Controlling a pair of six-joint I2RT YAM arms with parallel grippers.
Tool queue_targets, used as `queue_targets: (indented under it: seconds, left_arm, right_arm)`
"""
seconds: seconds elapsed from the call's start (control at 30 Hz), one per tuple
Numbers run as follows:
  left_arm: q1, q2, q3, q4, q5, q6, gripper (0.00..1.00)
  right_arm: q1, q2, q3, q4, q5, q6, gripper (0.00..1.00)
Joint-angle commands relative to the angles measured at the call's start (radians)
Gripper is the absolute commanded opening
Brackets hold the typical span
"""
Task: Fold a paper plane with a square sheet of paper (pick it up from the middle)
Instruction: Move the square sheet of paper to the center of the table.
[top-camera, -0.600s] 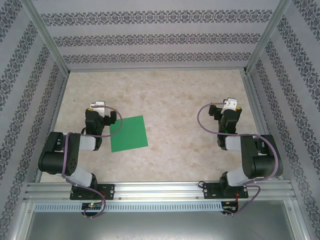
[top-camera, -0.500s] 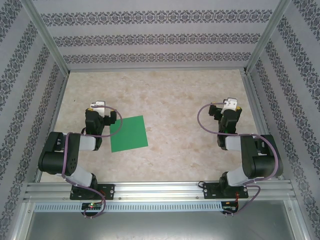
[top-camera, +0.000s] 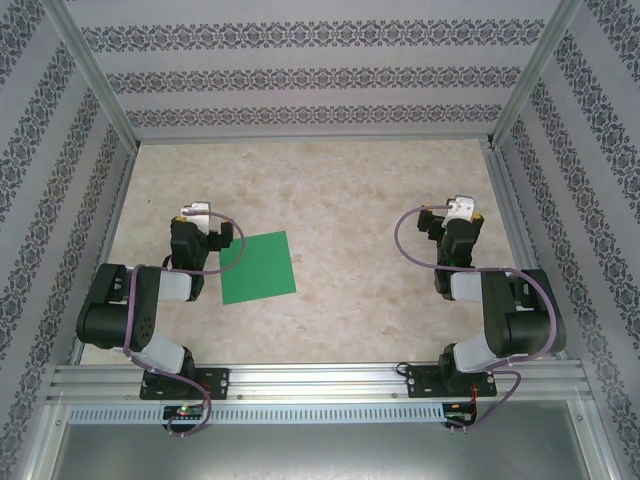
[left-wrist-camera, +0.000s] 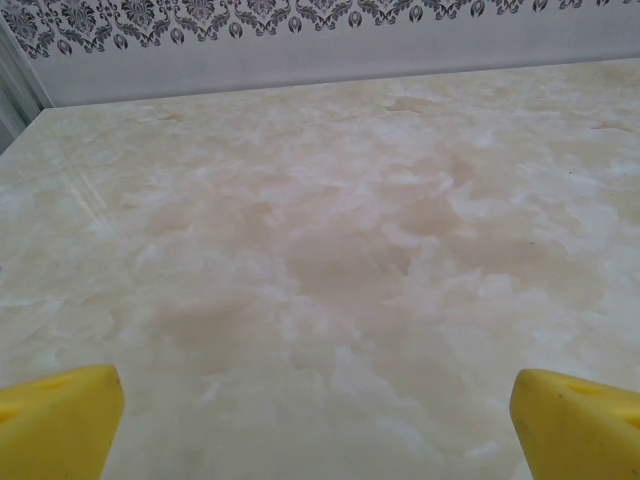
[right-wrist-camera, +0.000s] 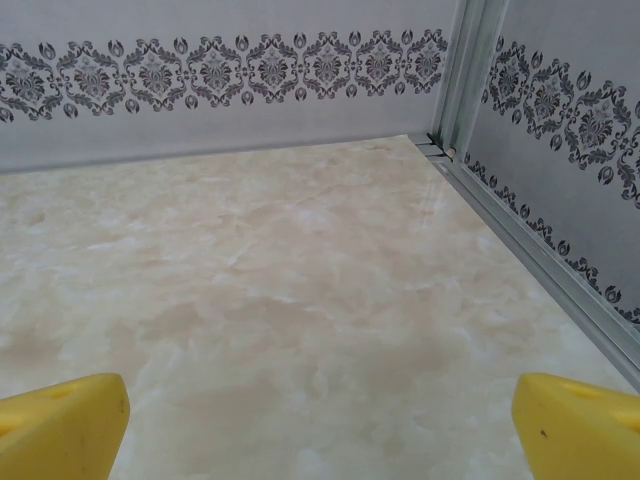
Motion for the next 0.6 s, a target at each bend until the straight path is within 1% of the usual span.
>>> queue_targets:
  seconds: [0.0, 0.23, 0.27, 0.33, 0.37, 0.5, 0.57]
  left_arm:
    - [-0.009, 0.004, 0.017, 0.004, 0.022, 0.010, 1.00]
    - [-0.009, 0.000, 0.010, 0.016, 0.018, 0.010, 1.00]
    - [-0.009, -0.010, 0.015, -0.006, 0.008, 0.008, 1.00]
    - [-0.009, -0.054, 0.031, -0.070, -0.026, -0.009, 1.00]
    - [-0.009, -0.090, 0.046, -0.134, -0.048, -0.018, 1.00]
    - [-0.009, -0.218, 0.117, -0.376, -0.092, -0.046, 1.00]
    - [-0.008, -0.276, 0.149, -0.468, -0.110, -0.072, 1.00]
  right_arm:
    - [0.002, 0.004, -0.009, 0.038, 0.009, 0.009, 0.98]
    - [-0.001, 0.001, -0.017, 0.047, 0.003, 0.007, 0.98]
    - [0.001, -0.007, -0.016, 0.046, 0.004, 0.004, 0.98]
    - [0.013, -0.056, -0.006, -0.012, 0.004, -0.011, 0.98]
    - [0.024, -0.090, 0.002, -0.059, 0.016, -0.019, 0.98]
    - [0.090, -0.229, 0.040, -0.217, 0.122, -0.055, 0.98]
    - [0.112, -0.286, 0.090, -0.354, 0.137, -0.014, 0.98]
